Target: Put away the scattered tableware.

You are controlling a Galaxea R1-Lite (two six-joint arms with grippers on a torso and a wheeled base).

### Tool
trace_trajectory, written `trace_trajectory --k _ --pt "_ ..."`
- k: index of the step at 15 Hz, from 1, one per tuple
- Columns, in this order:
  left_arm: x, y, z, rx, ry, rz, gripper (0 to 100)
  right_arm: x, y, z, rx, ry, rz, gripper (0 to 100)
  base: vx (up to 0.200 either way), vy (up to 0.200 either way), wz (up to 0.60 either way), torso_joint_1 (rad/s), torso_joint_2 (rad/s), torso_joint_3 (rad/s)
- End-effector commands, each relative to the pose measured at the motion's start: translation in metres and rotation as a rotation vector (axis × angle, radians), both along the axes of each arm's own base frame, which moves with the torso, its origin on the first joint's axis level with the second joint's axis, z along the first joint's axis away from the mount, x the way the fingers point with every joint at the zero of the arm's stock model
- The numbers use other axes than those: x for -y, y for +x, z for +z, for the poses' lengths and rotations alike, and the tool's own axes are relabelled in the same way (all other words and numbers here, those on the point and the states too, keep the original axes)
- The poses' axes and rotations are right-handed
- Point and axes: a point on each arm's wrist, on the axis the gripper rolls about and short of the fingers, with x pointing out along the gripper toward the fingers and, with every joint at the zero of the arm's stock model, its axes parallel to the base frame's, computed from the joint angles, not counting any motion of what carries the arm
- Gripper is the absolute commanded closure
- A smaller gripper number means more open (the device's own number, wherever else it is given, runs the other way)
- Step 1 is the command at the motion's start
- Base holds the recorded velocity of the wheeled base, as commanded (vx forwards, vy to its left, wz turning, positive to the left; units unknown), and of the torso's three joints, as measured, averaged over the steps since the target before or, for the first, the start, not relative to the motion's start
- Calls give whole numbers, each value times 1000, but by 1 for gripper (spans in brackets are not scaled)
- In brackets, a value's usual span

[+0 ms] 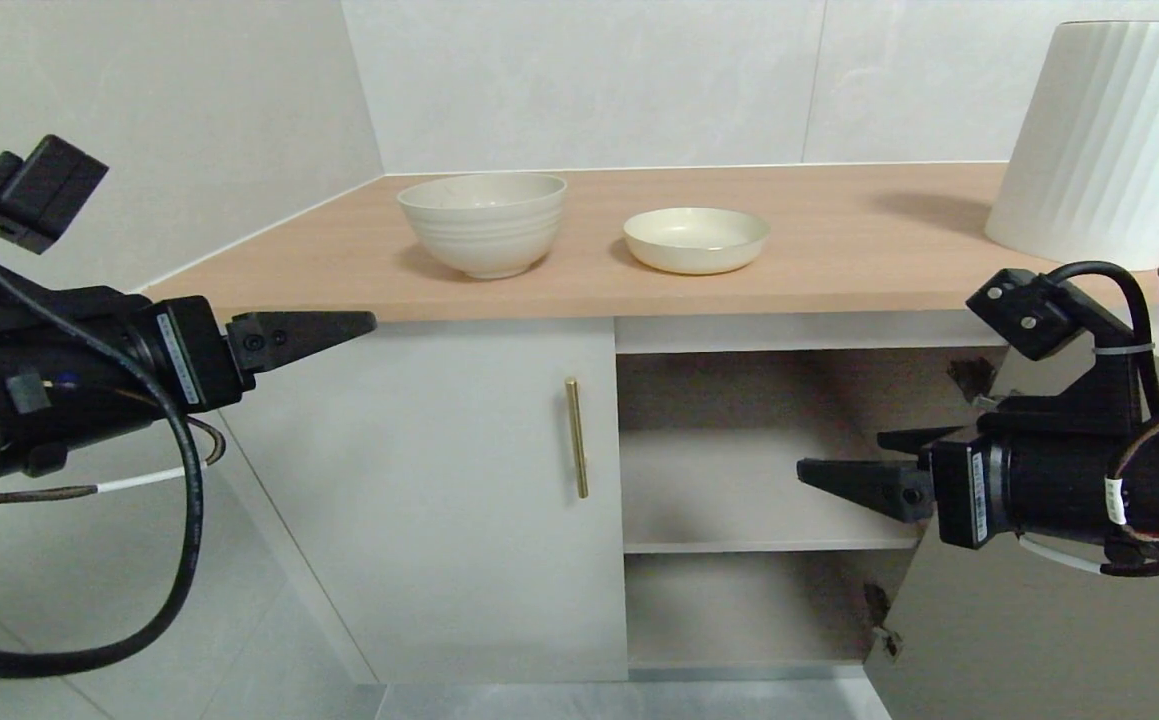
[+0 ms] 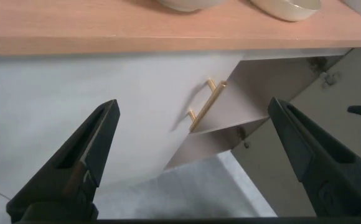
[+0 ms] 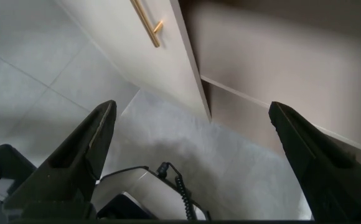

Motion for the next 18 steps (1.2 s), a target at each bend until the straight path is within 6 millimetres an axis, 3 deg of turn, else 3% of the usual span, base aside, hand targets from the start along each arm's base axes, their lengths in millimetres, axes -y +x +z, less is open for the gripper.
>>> trace_trajectory --k 1,8,18 --pt "0 2 -1 -4 0 0 0 2 -3 2 9 7 2 0 0 0 0 2 -163 -168" --pt "0 2 -1 -5 -2 -3 0 2 -4 3 12 7 5 0 0 0 0 58 -384 -327" --pt "2 7 -5 -24 -1 -18 0 -2 1 0 18 12 9 0 0 0 0 157 -475 -321"
